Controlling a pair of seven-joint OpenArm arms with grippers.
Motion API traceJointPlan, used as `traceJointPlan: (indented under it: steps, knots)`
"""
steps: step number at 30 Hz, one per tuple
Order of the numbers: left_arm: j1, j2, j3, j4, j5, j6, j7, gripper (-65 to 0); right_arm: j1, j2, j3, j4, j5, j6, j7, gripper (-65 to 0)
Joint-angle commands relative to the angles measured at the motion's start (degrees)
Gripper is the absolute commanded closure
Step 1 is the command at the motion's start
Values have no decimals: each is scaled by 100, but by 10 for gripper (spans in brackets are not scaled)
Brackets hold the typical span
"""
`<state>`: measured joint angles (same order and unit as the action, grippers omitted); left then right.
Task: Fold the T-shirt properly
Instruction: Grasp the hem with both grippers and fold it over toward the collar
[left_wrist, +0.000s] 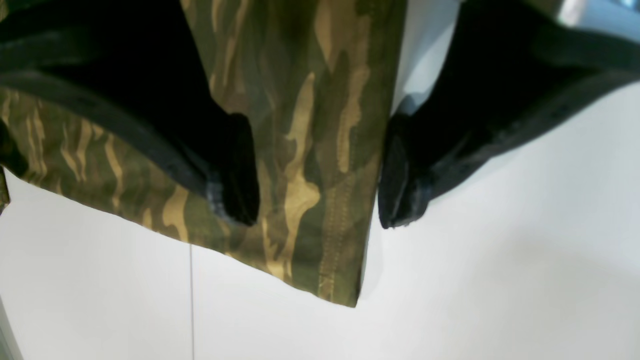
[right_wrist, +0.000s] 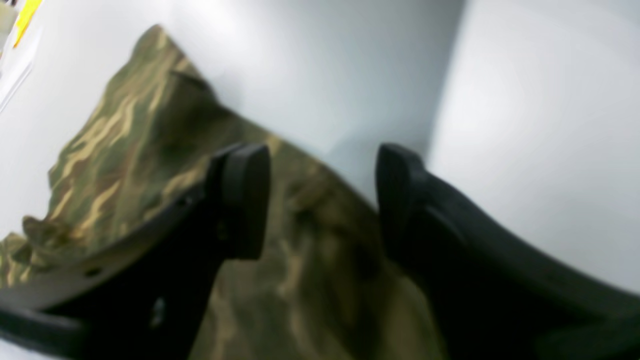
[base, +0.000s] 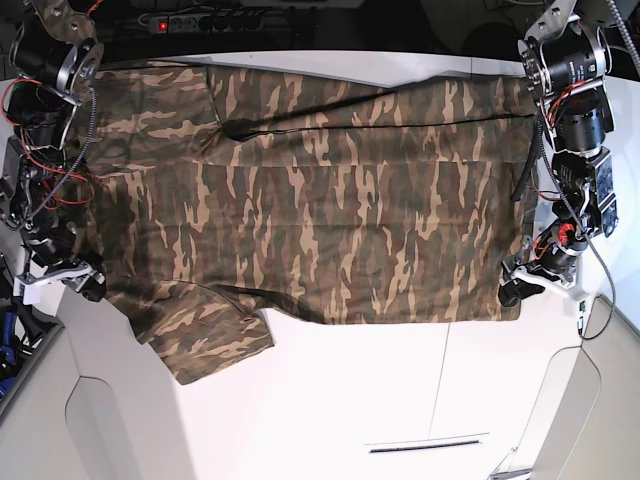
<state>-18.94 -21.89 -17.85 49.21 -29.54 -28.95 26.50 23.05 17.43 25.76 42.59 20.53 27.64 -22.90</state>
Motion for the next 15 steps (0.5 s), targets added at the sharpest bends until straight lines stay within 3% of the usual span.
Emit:
traceJointPlan:
  steps: [1, 12, 15]
  knots:
    - [-109, -66, -4, 52, -4, 4, 31, -407, 103, 13, -94, -7, -90, -42, -214, -336]
    - [-109, -61, -4, 55, -70, 2, 164, -405, 153, -166, -898, -7, -59, -37, -214, -336]
    - [-109, -66, -4, 55, -70, 2, 262, -322, 153, -199, -896, -7, -61, -35, -212, -335]
